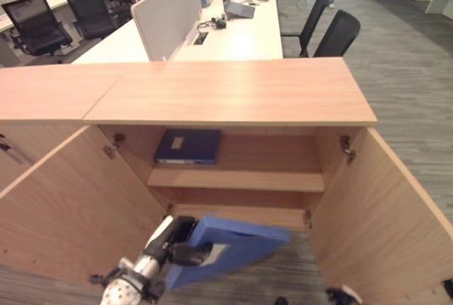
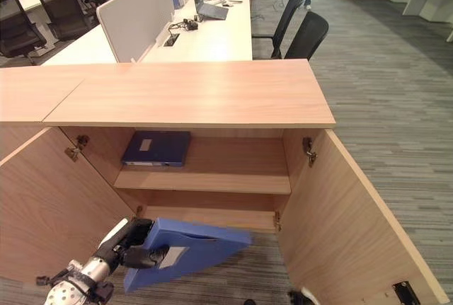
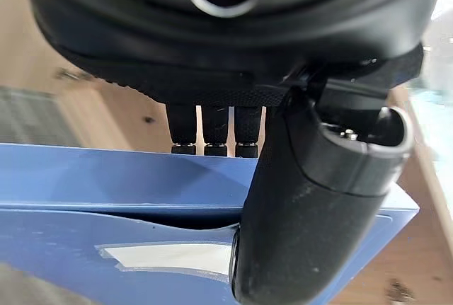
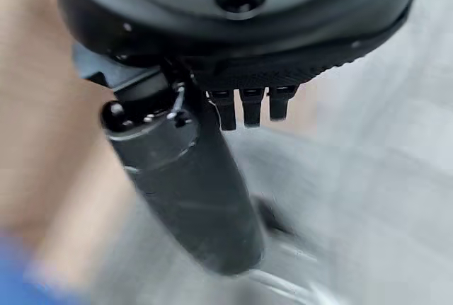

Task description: Put the empty folder in the office cabinet

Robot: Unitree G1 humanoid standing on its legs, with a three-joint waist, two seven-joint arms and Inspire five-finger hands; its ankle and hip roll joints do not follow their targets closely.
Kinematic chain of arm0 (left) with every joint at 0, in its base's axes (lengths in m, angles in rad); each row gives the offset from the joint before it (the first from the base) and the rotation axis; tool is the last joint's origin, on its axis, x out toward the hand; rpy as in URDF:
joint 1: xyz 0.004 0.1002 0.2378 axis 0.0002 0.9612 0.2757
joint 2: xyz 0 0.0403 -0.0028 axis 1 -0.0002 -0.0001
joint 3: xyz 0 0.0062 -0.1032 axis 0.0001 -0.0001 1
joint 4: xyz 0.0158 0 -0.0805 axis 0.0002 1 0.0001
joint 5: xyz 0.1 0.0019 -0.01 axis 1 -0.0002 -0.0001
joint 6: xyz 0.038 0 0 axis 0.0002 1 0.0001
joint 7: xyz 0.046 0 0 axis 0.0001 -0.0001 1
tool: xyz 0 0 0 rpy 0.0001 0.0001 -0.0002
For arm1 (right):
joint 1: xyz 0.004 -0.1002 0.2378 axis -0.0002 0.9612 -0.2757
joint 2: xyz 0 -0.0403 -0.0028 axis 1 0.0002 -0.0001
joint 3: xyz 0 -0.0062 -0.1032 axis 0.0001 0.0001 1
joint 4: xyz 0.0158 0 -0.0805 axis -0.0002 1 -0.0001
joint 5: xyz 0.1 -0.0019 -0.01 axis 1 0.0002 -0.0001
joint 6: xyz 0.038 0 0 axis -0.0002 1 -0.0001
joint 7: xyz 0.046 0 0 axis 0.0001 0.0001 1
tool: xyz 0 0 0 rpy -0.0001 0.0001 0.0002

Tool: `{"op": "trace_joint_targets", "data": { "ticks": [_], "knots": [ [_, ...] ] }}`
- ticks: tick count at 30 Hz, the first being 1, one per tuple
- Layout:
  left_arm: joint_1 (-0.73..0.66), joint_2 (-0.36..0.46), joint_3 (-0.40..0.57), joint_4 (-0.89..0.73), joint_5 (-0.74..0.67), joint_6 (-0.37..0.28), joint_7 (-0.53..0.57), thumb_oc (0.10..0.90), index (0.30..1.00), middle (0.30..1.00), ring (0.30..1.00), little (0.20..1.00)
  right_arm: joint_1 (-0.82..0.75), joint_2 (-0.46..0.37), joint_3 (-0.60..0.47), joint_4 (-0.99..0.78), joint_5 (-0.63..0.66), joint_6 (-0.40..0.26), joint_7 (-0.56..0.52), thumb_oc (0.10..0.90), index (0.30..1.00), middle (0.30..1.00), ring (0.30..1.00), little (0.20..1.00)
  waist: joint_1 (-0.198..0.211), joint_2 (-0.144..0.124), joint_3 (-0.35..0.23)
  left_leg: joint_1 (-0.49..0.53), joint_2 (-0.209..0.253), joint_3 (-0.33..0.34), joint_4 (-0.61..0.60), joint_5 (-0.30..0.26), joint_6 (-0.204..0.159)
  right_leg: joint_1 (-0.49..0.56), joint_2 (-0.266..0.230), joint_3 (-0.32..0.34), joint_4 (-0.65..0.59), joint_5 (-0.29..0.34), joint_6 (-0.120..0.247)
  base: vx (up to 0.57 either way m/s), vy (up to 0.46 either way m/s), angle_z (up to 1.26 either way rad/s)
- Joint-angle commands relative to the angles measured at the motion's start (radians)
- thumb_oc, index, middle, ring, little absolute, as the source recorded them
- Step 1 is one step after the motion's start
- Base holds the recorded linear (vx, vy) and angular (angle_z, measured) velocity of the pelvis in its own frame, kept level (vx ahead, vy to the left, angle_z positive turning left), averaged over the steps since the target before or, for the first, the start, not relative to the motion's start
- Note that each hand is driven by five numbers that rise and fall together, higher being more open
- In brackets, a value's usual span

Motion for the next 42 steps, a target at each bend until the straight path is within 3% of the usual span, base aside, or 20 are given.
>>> {"op": "trace_joint_targets", "data": {
  "ticks": [1,7,15,24,28,37,42],
  "knots": [
    [-0.077,0.014,0.067,-0.123,0.042,-0.123,0.035,0.400,0.300,0.300,0.300,0.300,-0.149,-0.018,-0.013,-0.037,-0.091,-0.085,-0.021,0.800,0.900,0.900,0.900,0.900,-0.009,-0.055,-0.019,-0.024,-0.002,-0.048,-0.007,-0.074,-0.026,0.114,-0.065,-0.007,0.008,-0.133,0.101,0.00,0.000,0.00],
    [-0.075,0.016,0.097,-0.147,0.100,-0.138,0.062,0.400,0.300,0.300,0.300,0.300,-0.181,-0.121,-0.010,-0.268,-0.227,-0.135,-0.021,0.800,0.900,0.900,0.900,0.900,-0.002,-0.054,-0.020,-0.031,-0.001,-0.049,-0.007,-0.072,-0.026,0.111,-0.069,-0.015,0.008,-0.134,0.102,0.00,0.000,0.00],
    [-0.118,0.017,0.088,-0.186,0.100,-0.146,0.068,0.400,0.300,0.300,0.300,0.300,-0.245,-0.141,0.091,-0.373,-0.259,-0.167,0.052,0.800,0.900,0.900,0.900,0.900,0.006,-0.059,-0.022,-0.034,0.000,-0.046,-0.007,-0.071,-0.028,0.109,-0.071,-0.020,0.008,-0.133,0.100,0.00,0.000,0.00],
    [-0.191,0.061,0.055,-0.231,0.127,-0.166,0.072,0.400,0.300,0.300,0.300,0.300,-0.366,-0.117,0.235,-0.449,-0.196,-0.204,0.132,0.800,0.900,0.900,0.900,0.900,0.018,-0.059,-0.029,-0.033,0.003,-0.046,-0.007,-0.068,-0.033,0.112,-0.075,-0.024,0.008,-0.136,0.099,0.00,-0.002,0.00],
    [-0.226,0.069,0.032,-0.235,0.116,-0.167,0.073,0.400,0.300,0.300,0.300,0.300,-0.423,-0.114,0.268,-0.438,-0.238,-0.205,0.120,0.800,0.900,0.900,0.900,0.900,0.022,-0.058,-0.031,-0.032,0.002,-0.046,-0.007,-0.068,-0.034,0.115,-0.076,-0.028,0.008,-0.136,0.100,0.00,0.000,0.00],
    [-0.359,0.103,-0.099,-0.284,-0.070,-0.175,0.033,0.400,0.300,0.300,0.300,0.300,-0.536,-0.050,0.327,-0.395,-0.239,-0.184,0.087,0.800,0.900,0.900,0.900,0.900,0.016,-0.048,-0.040,-0.022,0.001,-0.041,-0.007,-0.072,-0.032,0.122,-0.077,-0.023,0.008,-0.138,0.098,0.00,0.000,0.00],
    [-0.411,0.074,-0.131,-0.308,-0.132,-0.183,0.051,0.400,0.300,0.300,0.300,0.300,-0.536,-0.002,0.363,-0.361,-0.190,-0.179,0.094,0.800,0.900,0.900,0.900,0.900,0.013,-0.049,-0.044,-0.019,-0.001,-0.042,-0.007,-0.073,-0.031,0.125,-0.078,-0.023,0.008,-0.139,0.098,0.00,0.000,0.00]
  ]
}}
